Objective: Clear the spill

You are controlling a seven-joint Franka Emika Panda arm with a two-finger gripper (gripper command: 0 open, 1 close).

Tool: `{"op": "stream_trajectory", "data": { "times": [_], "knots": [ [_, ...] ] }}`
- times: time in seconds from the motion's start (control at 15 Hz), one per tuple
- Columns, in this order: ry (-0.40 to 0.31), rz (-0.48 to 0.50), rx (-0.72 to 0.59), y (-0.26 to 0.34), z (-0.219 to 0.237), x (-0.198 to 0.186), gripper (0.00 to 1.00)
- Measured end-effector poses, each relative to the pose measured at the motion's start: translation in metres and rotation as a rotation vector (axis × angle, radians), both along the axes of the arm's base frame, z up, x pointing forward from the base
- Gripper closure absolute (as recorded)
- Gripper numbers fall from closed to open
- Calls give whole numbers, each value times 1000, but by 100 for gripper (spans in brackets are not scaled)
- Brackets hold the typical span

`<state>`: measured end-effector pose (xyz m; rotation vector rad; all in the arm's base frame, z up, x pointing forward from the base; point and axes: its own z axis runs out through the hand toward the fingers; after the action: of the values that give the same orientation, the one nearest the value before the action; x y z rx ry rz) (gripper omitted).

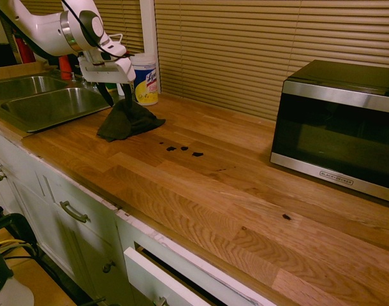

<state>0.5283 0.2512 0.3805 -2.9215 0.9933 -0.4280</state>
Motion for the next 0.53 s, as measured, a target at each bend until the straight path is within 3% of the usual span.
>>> {"op": "stream_trajectory", "data": {
  "times": [0.07,0.13,0.53],
  "knots": [
    [8,-4,-2,0,-5,4,0],
    [17,-8,-5,-2,-10,6,100],
    [46,-20,-11,1,-31,16,100]
  ]
}}
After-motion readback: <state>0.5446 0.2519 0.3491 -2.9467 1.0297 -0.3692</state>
